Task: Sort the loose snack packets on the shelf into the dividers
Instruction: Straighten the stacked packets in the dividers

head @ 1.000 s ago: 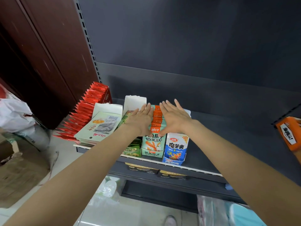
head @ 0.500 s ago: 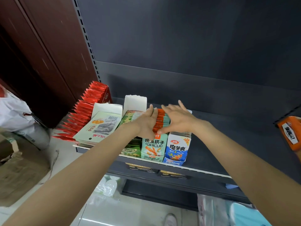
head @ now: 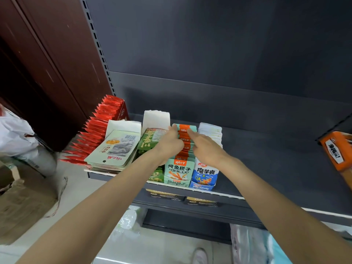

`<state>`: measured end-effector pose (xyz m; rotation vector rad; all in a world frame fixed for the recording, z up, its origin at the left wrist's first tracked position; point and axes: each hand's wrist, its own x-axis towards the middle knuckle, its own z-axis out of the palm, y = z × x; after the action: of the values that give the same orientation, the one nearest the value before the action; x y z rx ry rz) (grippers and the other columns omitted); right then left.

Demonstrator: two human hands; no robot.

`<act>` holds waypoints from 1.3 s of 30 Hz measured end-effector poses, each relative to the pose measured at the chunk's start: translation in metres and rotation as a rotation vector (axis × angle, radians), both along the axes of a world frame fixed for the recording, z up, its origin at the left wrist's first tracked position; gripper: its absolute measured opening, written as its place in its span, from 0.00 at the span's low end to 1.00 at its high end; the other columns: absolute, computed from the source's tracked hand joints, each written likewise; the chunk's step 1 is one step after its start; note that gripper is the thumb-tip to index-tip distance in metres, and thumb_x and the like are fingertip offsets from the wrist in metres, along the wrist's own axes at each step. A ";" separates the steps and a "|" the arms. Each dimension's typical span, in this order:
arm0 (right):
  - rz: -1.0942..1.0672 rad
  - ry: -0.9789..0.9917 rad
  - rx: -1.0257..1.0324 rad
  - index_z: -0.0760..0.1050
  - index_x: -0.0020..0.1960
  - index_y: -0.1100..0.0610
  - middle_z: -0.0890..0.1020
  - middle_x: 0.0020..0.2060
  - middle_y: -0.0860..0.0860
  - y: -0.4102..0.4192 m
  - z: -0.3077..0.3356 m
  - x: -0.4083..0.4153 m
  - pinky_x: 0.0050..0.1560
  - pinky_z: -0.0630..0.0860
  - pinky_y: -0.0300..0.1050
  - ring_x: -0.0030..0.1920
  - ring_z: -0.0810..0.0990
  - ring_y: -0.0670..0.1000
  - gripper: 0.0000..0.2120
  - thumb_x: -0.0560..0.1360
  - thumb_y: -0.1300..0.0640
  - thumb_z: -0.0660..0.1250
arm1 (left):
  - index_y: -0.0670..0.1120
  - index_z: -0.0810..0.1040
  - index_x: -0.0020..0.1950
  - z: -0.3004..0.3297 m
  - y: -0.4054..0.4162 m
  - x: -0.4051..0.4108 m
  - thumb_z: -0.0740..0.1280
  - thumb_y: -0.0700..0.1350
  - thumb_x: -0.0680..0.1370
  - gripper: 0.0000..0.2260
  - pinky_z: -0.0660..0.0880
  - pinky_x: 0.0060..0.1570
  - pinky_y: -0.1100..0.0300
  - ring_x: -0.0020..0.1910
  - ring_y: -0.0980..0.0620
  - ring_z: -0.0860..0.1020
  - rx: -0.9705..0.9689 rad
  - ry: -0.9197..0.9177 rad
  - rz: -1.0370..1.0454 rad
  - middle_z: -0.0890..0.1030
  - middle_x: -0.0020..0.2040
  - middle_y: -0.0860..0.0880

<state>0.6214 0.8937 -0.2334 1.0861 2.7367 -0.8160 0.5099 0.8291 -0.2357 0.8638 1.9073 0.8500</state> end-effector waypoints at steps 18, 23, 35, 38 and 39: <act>0.001 0.059 0.260 0.56 0.75 0.55 0.56 0.76 0.52 0.033 0.009 0.002 0.74 0.53 0.49 0.76 0.52 0.52 0.24 0.80 0.61 0.55 | 0.41 0.49 0.77 0.000 0.008 0.004 0.52 0.41 0.83 0.24 0.57 0.71 0.55 0.75 0.45 0.56 -0.033 0.580 -0.304 0.51 0.78 0.42; -0.195 -0.094 0.171 0.48 0.76 0.51 0.49 0.76 0.57 0.045 -0.010 0.009 0.73 0.51 0.60 0.75 0.46 0.61 0.26 0.81 0.47 0.51 | 0.43 0.44 0.77 -0.012 0.031 0.013 0.49 0.45 0.84 0.24 0.49 0.74 0.50 0.76 0.43 0.42 -0.108 0.766 -0.289 0.42 0.77 0.41; -0.039 0.024 0.008 0.55 0.75 0.47 0.62 0.72 0.51 0.054 -0.011 0.025 0.69 0.62 0.53 0.71 0.59 0.56 0.21 0.82 0.54 0.50 | 0.50 0.48 0.78 -0.013 0.031 0.009 0.51 0.45 0.83 0.24 0.44 0.73 0.48 0.75 0.41 0.39 -0.139 0.726 -0.388 0.43 0.78 0.44; -0.019 0.045 -0.010 0.53 0.76 0.47 0.59 0.73 0.50 0.054 -0.014 0.029 0.69 0.61 0.51 0.72 0.57 0.55 0.23 0.82 0.54 0.51 | 0.50 0.47 0.78 -0.014 0.029 0.009 0.51 0.45 0.83 0.24 0.45 0.73 0.47 0.75 0.40 0.38 -0.134 0.734 -0.393 0.43 0.78 0.45; -0.020 0.056 -0.018 0.51 0.76 0.47 0.57 0.74 0.50 0.053 -0.016 0.031 0.69 0.60 0.51 0.73 0.56 0.55 0.23 0.82 0.54 0.52 | 0.50 0.47 0.78 -0.015 0.029 0.008 0.51 0.45 0.83 0.24 0.45 0.73 0.46 0.75 0.40 0.38 -0.125 0.719 -0.389 0.42 0.78 0.45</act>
<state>0.6527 0.9472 -0.2492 1.1049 2.7628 -0.8859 0.5184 0.8577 -0.2503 1.5398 2.2347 0.1767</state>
